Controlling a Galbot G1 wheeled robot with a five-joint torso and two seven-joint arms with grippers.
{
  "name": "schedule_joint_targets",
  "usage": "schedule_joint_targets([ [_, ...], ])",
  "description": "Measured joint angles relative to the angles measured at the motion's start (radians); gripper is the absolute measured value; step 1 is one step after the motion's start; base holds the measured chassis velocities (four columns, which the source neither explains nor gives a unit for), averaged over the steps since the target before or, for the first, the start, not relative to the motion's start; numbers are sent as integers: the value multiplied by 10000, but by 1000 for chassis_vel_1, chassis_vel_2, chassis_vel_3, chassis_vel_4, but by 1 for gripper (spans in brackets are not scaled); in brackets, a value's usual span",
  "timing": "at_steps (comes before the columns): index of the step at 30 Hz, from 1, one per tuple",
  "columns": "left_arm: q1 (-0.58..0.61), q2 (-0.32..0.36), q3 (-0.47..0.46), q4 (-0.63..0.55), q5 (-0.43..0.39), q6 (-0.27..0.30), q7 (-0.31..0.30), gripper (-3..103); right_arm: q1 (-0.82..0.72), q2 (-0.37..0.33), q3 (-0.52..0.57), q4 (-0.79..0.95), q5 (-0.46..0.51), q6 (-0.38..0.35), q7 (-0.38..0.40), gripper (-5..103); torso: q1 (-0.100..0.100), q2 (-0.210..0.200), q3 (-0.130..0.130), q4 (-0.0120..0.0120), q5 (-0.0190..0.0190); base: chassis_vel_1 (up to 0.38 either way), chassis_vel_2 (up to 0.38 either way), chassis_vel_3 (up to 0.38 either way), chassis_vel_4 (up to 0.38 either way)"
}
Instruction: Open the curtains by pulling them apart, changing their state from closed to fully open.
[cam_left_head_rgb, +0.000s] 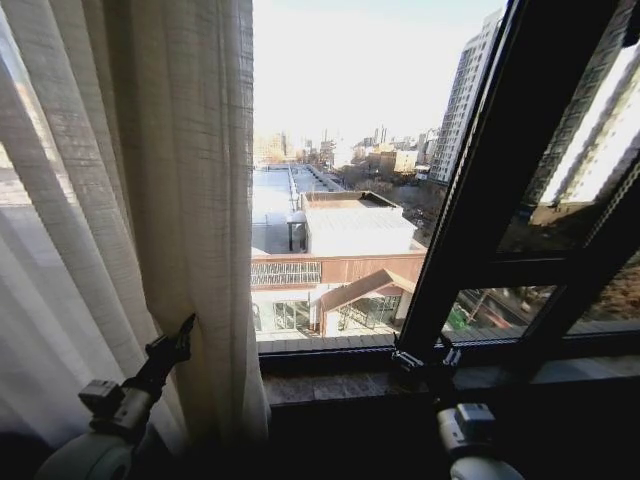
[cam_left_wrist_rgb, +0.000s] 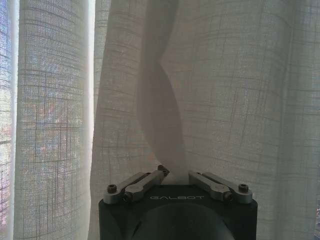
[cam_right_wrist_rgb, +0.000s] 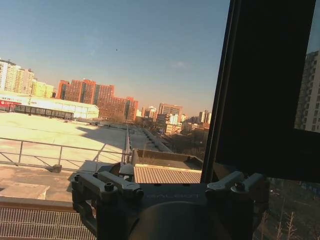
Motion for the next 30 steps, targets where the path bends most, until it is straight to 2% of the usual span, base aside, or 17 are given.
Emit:
schedule_joint_targets([
  [9,-47,5,-567,308,-166,-40,-164,0,-6,-71,-28,15,-27,17,-71,100,-1,1,-1,1,-6,0,0,0,0],
  [12,-120,64,-1401,722,-636,-104,-573,0,-1,-220,21,28,19,18,-83,100,0,0,0,2,-3,0,0,0,0],
  [14,-135,73,-1558,796,-733,-93,-686,0,6,-240,25,28,42,19,-84,100,0,0,0,2,-3,0,0,0,0],
  [15,-165,110,-2045,1089,-956,-56,-985,0,43,-292,35,28,144,19,-84,100,1,0,0,1,-4,0,0,0,0],
  [17,-178,168,-2579,1428,-1097,-46,-1131,0,109,-332,27,18,217,19,-85,100,1,0,-1,2,-6,0,0,0,0],
  [19,-180,192,-2767,1577,-1138,-56,-1143,0,134,-339,13,3,232,19,-85,100,0,1,-2,2,-6,0,0,0,0],
  [21,-124,341,-3604,2259,-1346,-149,-1154,0,238,-355,-86,-113,250,21,-85,100,0,1,-2,2,-7,0,0,0,0],
  [23,-90,405,-3906,2464,-1440,-172,-1150,0,285,-356,-139,-151,250,24,-85,100,0,1,-2,3,-7,0,0,0,0],
  [25,-42,591,-4629,3016,-1612,-195,-1243,0,419,-340,-302,-232,251,27,-85,100,0,1,-1,3,-7,0,0,0,0],
  [27,-43,643,-4782,3129,-1619,-197,-1341,0,448,-337,-345,-249,251,27,-85,100,0,0,-1,4,-8,0,0,0,0],
  [28,-69,732,-4992,3311,-1605,-198,-1657,0,494,-333,-409,-276,250,28,-85,100,1,0,0,4,-7,0,0,0,0],
  [30,-251,946,-5302,3670,-1383,-71,-3275,0,599,-323,-548,-366,250,32,-97,100,0,1,-1,3,-7,0,0,0,0],
])
